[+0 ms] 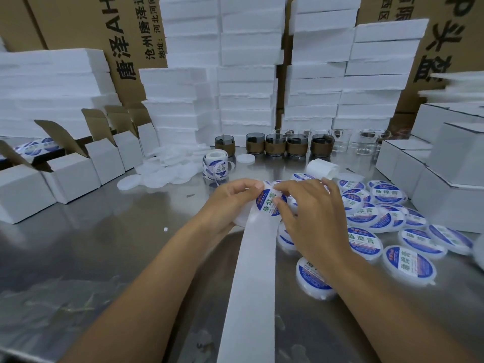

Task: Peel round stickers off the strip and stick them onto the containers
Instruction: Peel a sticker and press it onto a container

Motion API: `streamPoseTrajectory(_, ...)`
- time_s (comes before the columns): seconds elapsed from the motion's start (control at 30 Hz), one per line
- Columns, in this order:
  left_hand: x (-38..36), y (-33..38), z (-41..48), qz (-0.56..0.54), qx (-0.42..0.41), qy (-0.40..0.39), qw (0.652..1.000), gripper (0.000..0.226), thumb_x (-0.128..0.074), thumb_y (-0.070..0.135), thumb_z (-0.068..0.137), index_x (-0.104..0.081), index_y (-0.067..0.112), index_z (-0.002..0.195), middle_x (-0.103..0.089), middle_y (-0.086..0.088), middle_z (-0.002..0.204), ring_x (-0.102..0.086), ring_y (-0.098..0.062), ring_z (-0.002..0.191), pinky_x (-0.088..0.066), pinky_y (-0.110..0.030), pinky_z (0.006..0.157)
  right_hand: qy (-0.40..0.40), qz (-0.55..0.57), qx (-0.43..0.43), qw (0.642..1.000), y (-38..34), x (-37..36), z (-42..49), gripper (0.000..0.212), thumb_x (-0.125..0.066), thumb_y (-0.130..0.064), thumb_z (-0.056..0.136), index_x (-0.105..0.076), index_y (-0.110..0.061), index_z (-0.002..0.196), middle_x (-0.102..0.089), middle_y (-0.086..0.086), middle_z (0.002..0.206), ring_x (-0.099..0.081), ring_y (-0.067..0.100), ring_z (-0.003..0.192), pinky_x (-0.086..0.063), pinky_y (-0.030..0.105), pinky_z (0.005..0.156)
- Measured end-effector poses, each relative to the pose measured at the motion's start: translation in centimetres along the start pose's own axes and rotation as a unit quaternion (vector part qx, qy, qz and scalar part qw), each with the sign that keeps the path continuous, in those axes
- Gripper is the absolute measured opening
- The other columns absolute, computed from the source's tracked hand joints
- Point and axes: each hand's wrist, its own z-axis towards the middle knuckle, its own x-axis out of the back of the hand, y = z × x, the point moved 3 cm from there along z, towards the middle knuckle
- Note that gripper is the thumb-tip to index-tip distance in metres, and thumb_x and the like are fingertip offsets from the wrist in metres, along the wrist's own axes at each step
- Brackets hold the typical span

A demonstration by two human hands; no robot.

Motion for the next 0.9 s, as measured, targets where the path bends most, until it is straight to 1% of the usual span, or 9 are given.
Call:
streamPoseTrajectory(0.1, 0.1, 0.1, 0.1, 0.019, -0.007, 0.019, 1.000, 0.017, -0.063, 0.022, 0.088, -0.072, 0.020, 0.073, -0.073, -0.013, 0.095, -0.068, -0.026, 0.088, -0.053, -0.041, 0.086, 0.000, 0.006, 0.015, 1.000, 0.0, 0.1, -0.1, 0.018, -0.078, -0.015, 0.073, -0.071, -0.013, 0.090, -0.071, 0.007, 0.087, -0.065, 0.028, 0.087, -0.042, 0.047, 0.091)
streamPoseTrajectory(0.23, 0.3, -0.1, 0.2, 0.040, 0.009, 0.054, 0.998, 0.012, -0.064, 0.021, 0.087, -0.071, 0.017, 0.078, -0.073, -0.011, 0.095, -0.068, -0.029, 0.092, -0.053, -0.041, 0.086, -0.004, 0.023, 0.021, 1.000, -0.2, 0.1, 0.0, 0.014, -0.077, -0.011, 0.072, -0.071, -0.013, 0.084, -0.068, 0.007, 0.084, -0.063, 0.029, 0.084, -0.045, 0.043, 0.081)
streamPoseTrajectory(0.33, 0.6, -0.2, 0.4, 0.043, 0.017, 0.092, 0.995, 0.010, -0.065, 0.023, 0.087, -0.070, 0.018, 0.080, -0.073, -0.007, 0.093, -0.069, -0.025, 0.091, -0.055, -0.037, 0.082, -0.016, 0.047, 0.015, 0.999, -0.2, -0.1, 0.0, 0.009, -0.071, -0.011, 0.077, -0.070, -0.014, 0.086, -0.067, 0.006, 0.087, -0.060, 0.027, 0.086, -0.043, 0.041, 0.082)
streamPoseTrajectory(0.5, 1.1, -0.5, 0.6, 0.069, 0.000, 0.148, 0.987, 0.013, -0.068, 0.028, 0.085, -0.070, 0.017, 0.079, -0.072, -0.008, 0.099, -0.064, -0.028, 0.102, -0.050, -0.042, 0.095, -0.038, 0.150, -0.054, 0.986, 0.0, -0.5, 0.0, 0.014, -0.052, -0.010, 0.086, -0.062, -0.018, 0.080, -0.061, -0.005, 0.083, -0.054, 0.014, 0.084, -0.041, 0.034, 0.083)
streamPoseTrajectory(0.6, 1.4, -0.7, 0.8, 0.079, -0.009, 0.171, 0.982, 0.015, -0.069, 0.028, 0.085, -0.068, 0.019, 0.073, -0.070, 0.002, 0.086, -0.062, -0.018, 0.086, -0.050, -0.025, 0.076, -0.003, 0.255, -0.122, 0.959, 0.5, -0.3, 0.2, 0.017, -0.047, -0.007, 0.087, -0.058, -0.014, 0.075, -0.059, -0.004, 0.077, -0.053, 0.013, 0.074, -0.045, 0.034, 0.069)
streamPoseTrajectory(0.7, 1.6, -0.7, 0.9, 0.102, -0.033, 0.190, 0.976, 0.014, -0.070, 0.028, 0.083, -0.068, 0.020, 0.072, -0.064, 0.015, 0.068, -0.058, 0.001, 0.066, -0.044, -0.010, 0.059, 0.025, 0.334, -0.205, 0.920, 1.0, -0.1, 0.3, 0.021, -0.045, -0.008, 0.090, -0.056, -0.016, 0.073, -0.054, -0.009, 0.068, -0.048, 0.005, 0.061, -0.038, 0.022, 0.056)
streamPoseTrajectory(0.77, 1.9, -0.5, 0.7, 0.083, -0.054, 0.222, 0.970, 0.013, -0.072, 0.030, 0.081, -0.067, 0.018, 0.079, -0.063, 0.015, 0.067, -0.061, 0.004, 0.064, -0.050, -0.012, 0.062, 0.031, 0.383, -0.244, 0.890, 1.1, 0.1, 0.5, 0.025, -0.045, -0.007, 0.090, -0.054, -0.021, 0.071, -0.052, -0.011, 0.064, -0.045, 0.001, 0.055, -0.034, 0.014, 0.051)
streamPoseTrajectory(0.83, 2.3, 0.1, 0.6, 0.036, -0.077, 0.265, 0.960, 0.014, -0.068, 0.030, 0.085, -0.063, 0.019, 0.080, -0.065, 0.010, 0.070, -0.066, -0.010, 0.074, -0.052, -0.026, 0.070, 0.009, 0.419, -0.261, 0.869, 1.0, 0.1, 0.7, 0.024, -0.047, -0.005, 0.089, -0.054, -0.023, 0.075, -0.057, -0.007, 0.073, -0.052, 0.003, 0.068, -0.040, 0.013, 0.059)
streamPoseTrajectory(0.9, 2.8, 1.2, 0.4, -0.015, -0.105, 0.299, 0.948, 0.015, -0.059, 0.024, 0.092, -0.061, 0.018, 0.078, -0.066, 0.012, 0.064, -0.065, -0.009, 0.065, -0.050, -0.022, 0.061, -0.025, 0.449, -0.261, 0.854, 0.6, 0.2, 0.8, 0.021, -0.050, -0.002, 0.087, -0.057, -0.020, 0.079, -0.061, -0.001, 0.082, -0.057, 0.011, 0.079, -0.044, 0.013, 0.065)
